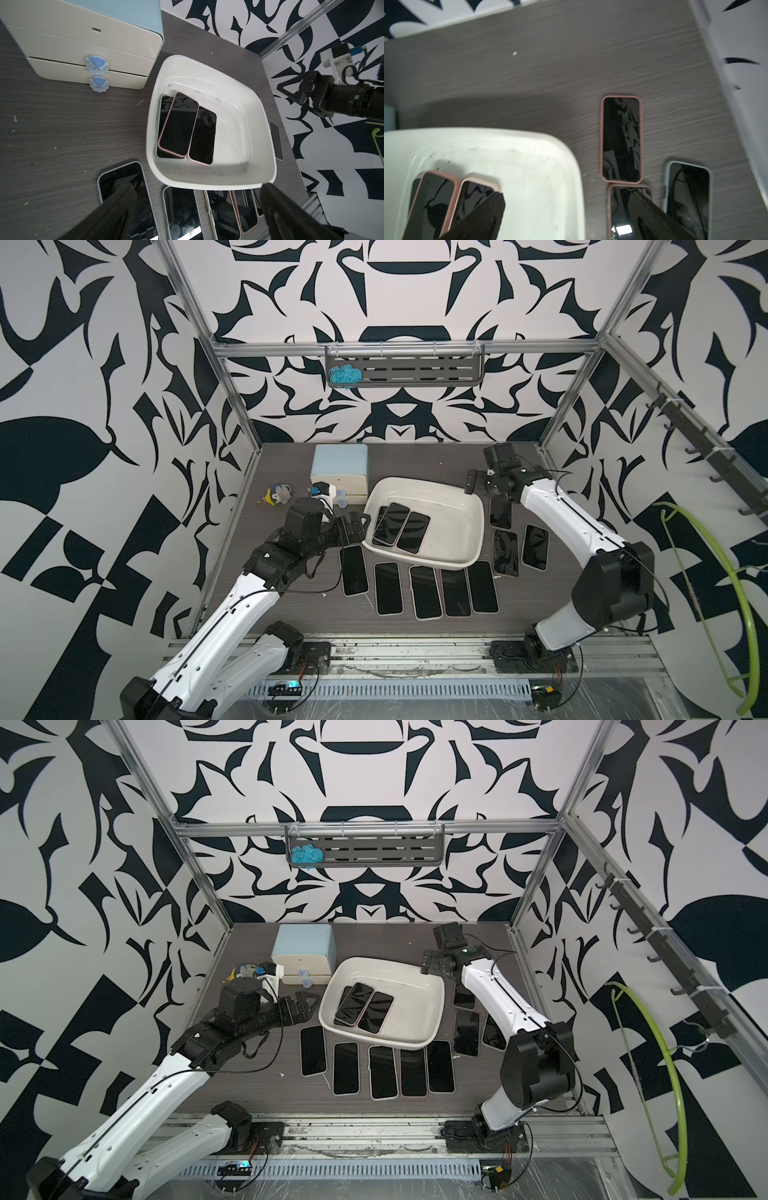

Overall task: Take the phone out of the storage box
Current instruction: Place the phone at the center of the board, then move the storage box to the center of the board.

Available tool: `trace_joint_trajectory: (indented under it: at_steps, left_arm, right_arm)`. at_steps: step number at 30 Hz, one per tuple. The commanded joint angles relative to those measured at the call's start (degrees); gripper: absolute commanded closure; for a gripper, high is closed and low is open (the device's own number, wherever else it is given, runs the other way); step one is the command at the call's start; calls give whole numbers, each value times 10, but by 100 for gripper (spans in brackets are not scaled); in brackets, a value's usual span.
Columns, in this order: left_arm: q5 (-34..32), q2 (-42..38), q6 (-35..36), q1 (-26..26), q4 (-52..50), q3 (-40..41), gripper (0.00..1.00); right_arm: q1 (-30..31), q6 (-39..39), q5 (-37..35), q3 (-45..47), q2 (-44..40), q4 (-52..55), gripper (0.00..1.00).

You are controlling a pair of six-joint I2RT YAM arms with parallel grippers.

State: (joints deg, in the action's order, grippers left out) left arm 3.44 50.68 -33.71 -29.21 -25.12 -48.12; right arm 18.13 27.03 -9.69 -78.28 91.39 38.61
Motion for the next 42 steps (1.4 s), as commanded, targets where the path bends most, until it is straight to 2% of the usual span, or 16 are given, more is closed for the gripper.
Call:
trace_joint_trajectory:
  at_steps: [1,5,10,16,18,19,22,23,24,27,32,34,36,38,42]
  left_arm:
    - [-3,-8,-4,2,-13,11,0]
    - [-8,-17,-6,2,-16,14,0]
    - [-13,-25,-13,2,-18,18,0]
    - [-22,-37,-12,2,-29,22,0]
    - [-22,-37,-14,2,-31,23,0]
    - [-22,-37,-15,2,-32,23,0]
    - [-23,-38,-16,2,-36,22,0]
    - [-25,-39,-15,3,-40,20,0]
    - [-27,-40,-12,2,-45,17,0]
    - [-32,-42,-4,3,-63,7,0]
    - [-37,-43,4,3,-86,-8,0]
    - [-41,-44,6,2,-91,-11,0]
    - [-41,-44,7,2,-94,-13,0]
    - [-43,-43,11,2,-96,-15,0]
    - [-34,-30,28,2,-82,-17,0]
  right_arm:
    - [22,46,24,-3,9,54,5]
    - [21,65,-4,46,-14,62,16]
    - [21,73,17,88,-7,64,28]
    - [21,73,22,107,5,58,34]
    - [21,73,24,105,16,54,47]
    - [21,71,22,102,23,53,59]
    - [15,53,4,79,51,51,75]
    - [9,46,-3,65,61,51,83]
    - [1,38,-4,49,73,50,88]
    - [-33,14,-4,-5,107,46,91]
    - [-78,-23,-21,-110,167,40,91]
    - [-89,-36,-30,-141,187,40,76]
    - [-99,-49,-30,-162,201,40,36]
    - [-100,-58,-35,-166,200,43,26]
    - [-74,-65,-60,-132,150,39,23]
